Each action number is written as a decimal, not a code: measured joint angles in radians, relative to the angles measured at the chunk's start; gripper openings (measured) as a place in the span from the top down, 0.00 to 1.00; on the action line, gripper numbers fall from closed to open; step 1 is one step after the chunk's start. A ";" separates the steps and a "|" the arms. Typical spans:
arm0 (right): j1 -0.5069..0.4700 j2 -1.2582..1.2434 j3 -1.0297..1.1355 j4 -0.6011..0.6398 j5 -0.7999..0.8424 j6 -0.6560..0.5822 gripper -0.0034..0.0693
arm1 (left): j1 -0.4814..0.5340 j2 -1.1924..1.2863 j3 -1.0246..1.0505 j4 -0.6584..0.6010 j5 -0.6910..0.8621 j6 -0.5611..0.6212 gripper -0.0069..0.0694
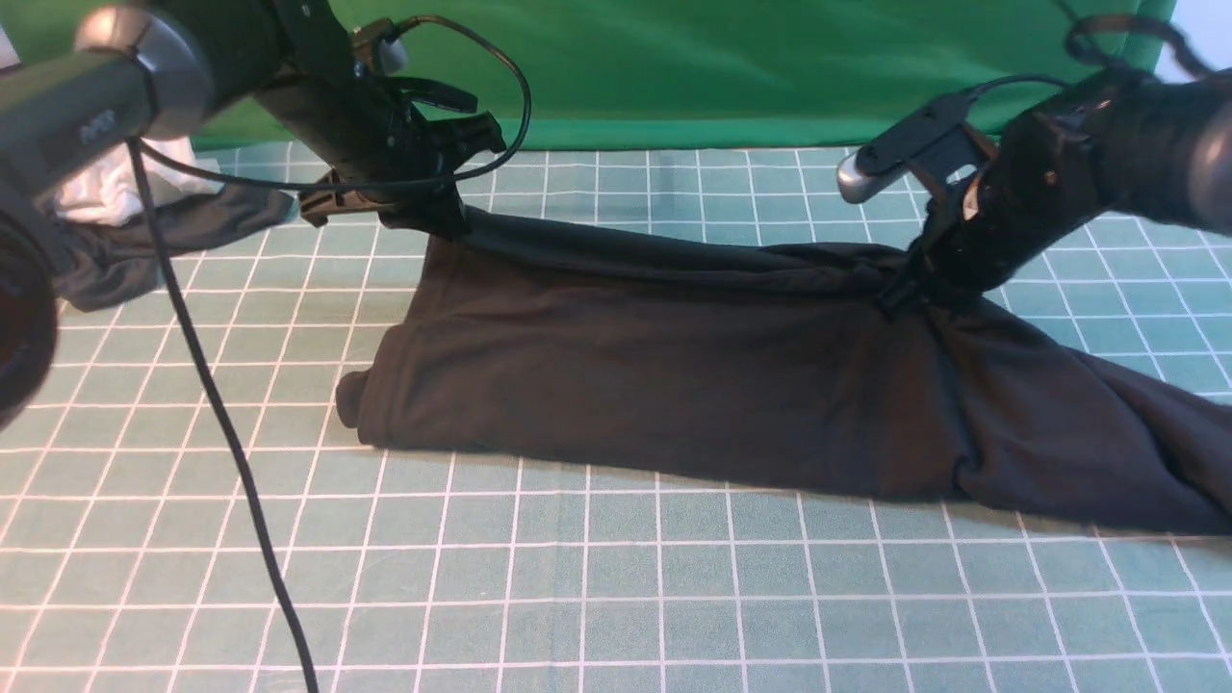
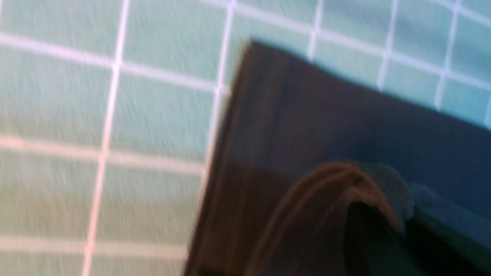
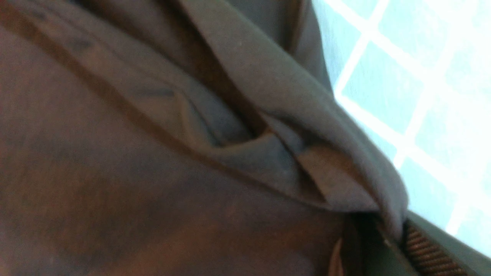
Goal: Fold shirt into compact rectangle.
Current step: 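Fold the black garment in half by bringing its near edge over to the far edge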
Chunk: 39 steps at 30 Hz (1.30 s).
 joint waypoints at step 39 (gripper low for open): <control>-0.022 0.234 -0.281 0.499 -0.094 -0.343 0.93 | 0.035 0.017 -0.319 0.014 0.221 0.022 0.56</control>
